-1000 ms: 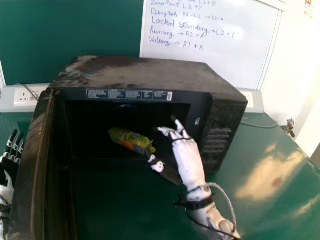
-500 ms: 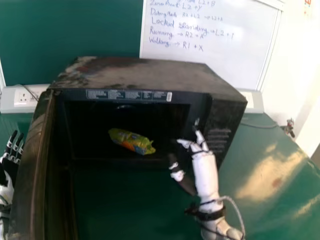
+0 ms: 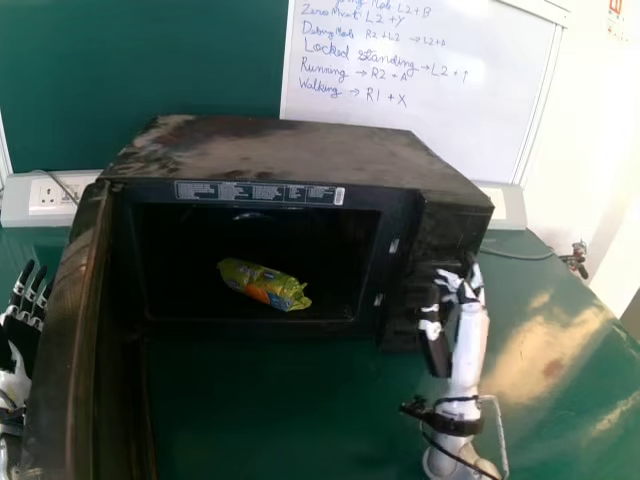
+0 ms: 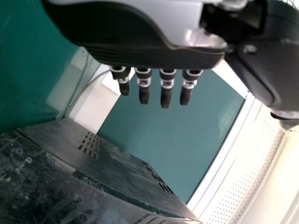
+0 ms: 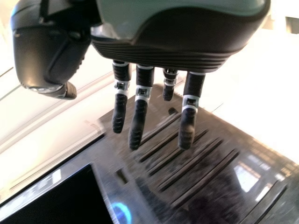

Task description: Put biscuit inside oven

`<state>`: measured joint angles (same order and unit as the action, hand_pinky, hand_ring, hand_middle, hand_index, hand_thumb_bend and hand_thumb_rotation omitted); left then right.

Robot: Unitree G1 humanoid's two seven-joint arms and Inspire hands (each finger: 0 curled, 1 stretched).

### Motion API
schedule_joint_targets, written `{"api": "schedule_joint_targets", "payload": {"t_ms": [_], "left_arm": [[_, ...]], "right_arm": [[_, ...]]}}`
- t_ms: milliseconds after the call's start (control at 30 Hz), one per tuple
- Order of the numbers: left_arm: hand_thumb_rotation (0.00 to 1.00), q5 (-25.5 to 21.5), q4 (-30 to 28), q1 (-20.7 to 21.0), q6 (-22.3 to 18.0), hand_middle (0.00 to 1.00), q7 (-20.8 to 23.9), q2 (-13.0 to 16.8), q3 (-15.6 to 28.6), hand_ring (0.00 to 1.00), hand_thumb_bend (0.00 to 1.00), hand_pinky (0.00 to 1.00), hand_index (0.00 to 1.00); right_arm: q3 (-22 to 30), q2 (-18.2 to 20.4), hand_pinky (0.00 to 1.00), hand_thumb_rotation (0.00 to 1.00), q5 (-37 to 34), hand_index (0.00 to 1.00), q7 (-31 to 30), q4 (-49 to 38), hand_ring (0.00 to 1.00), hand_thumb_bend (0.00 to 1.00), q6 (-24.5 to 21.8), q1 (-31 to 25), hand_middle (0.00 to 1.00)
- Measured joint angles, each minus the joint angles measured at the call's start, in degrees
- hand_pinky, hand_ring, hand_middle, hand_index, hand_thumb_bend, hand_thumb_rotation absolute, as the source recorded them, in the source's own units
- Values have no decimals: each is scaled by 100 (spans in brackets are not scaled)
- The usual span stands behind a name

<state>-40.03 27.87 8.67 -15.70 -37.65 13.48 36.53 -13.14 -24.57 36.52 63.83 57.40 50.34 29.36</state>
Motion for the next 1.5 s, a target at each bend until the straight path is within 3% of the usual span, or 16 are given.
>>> {"api": "schedule_joint_targets", "payload": {"t_ms": [100, 200, 400, 500, 733, 833, 1033, 1067, 1133, 1500], "left_arm": [[0, 0, 0, -3, 0, 79, 0, 0, 0, 68, 8, 52, 92], [0, 0, 0, 5, -1, 79, -2, 2, 0, 66, 8, 46, 92], [0, 3, -53, -30, 3, 80, 15, 14, 0, 69, 9, 58, 92], [0, 7, -47, -37, 4, 80, 39, 37, 1, 69, 8, 55, 92], [0, 14, 58, -37, -1, 80, -6, 105, 16, 68, 8, 50, 92], [0, 7, 92, -35, -1, 80, -35, 130, 27, 67, 8, 42, 92], [0, -12, 119, -30, -1, 80, -122, 153, 38, 66, 7, 34, 92], [0, -32, 128, -30, -1, 80, -151, 158, 43, 66, 6, 19, 93], [0, -84, 164, -25, -4, 80, -230, 167, 69, 66, 4, 4, 93], [0, -238, 216, 4, -91, 75, -824, 240, 100, 58, 0, 0, 94]], "right_arm": [[231, 78, 31, 25, -486, 66, -434, 248, 37, 56, 195, 34, 50], [480, 102, 32, 28, -1082, 68, -1382, 479, 37, 54, 405, 74, 50], [1009, 192, 34, 29, -2290, 69, -3351, 679, 38, 53, 857, 80, 47], [1312, 248, 34, 28, -2863, 69, -4297, 714, 38, 53, 914, 75, 46], [2023, 506, 33, 63, -3924, 69, -5785, 782, 37, 54, 751, 87, 46], [2203, 584, 31, 75, -4086, 71, -6091, 813, 37, 55, 606, 103, 46], [2358, 669, 30, 87, -4147, 72, -6277, 827, 37, 61, 365, 131, 47], [2365, 675, 30, 89, -4142, 72, -6269, 825, 37, 61, 348, 132, 47], [2379, 691, 30, 90, -4122, 72, -6243, 820, 37, 63, 285, 135, 47], [2423, 764, 29, 92, -4022, 74, -6170, 706, 36, 65, 157, 133, 47]]}}
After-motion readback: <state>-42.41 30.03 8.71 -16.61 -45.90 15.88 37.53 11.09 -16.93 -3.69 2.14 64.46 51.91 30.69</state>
